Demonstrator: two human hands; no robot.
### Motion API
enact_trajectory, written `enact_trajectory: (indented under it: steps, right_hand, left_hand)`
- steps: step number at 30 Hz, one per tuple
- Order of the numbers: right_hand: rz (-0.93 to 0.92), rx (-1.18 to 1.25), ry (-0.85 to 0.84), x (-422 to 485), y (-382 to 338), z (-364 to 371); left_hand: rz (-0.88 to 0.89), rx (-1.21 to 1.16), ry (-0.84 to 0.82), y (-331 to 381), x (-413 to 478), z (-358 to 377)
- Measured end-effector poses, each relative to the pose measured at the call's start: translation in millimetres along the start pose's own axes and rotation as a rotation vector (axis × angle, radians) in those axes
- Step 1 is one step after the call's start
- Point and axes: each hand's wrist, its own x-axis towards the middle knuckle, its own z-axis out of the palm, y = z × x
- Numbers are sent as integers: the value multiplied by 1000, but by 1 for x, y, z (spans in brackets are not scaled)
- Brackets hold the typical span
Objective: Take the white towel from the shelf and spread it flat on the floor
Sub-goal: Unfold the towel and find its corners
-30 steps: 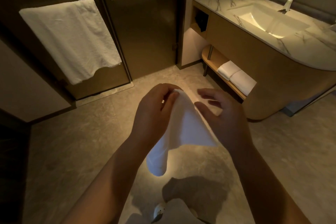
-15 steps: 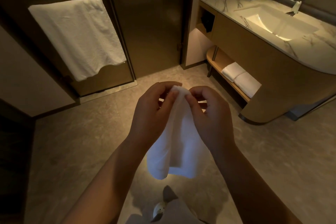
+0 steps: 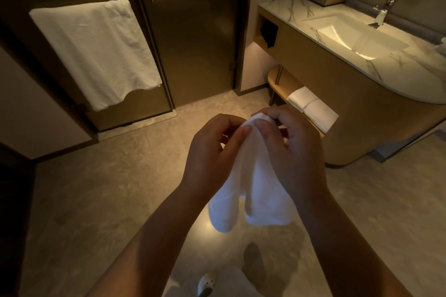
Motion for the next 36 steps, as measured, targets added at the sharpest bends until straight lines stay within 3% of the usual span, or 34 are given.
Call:
enact_trajectory:
  steps: [7, 12, 17, 23, 31, 36]
  right_hand:
    - [49, 45, 160, 8, 7, -18]
    - [143, 85, 168, 6, 12, -25]
    - [181, 8, 38, 3, 11, -33]
    - [59, -154, -114, 3, 5, -37]
    - [-72, -210, 9, 4, 1, -29]
    - [-15, -96, 138, 4, 2, -38]
  left_hand:
    - [-66, 70, -181, -19, -7, 4]
    - [-61, 27, -30, -17, -2, 2]
    - [79, 81, 12, -6, 7, -5]
    - [163, 156, -5, -1, 7, -6]
    - [63, 137, -62, -16, 0, -7]
    - [-23, 141, -171, -28, -6, -5]
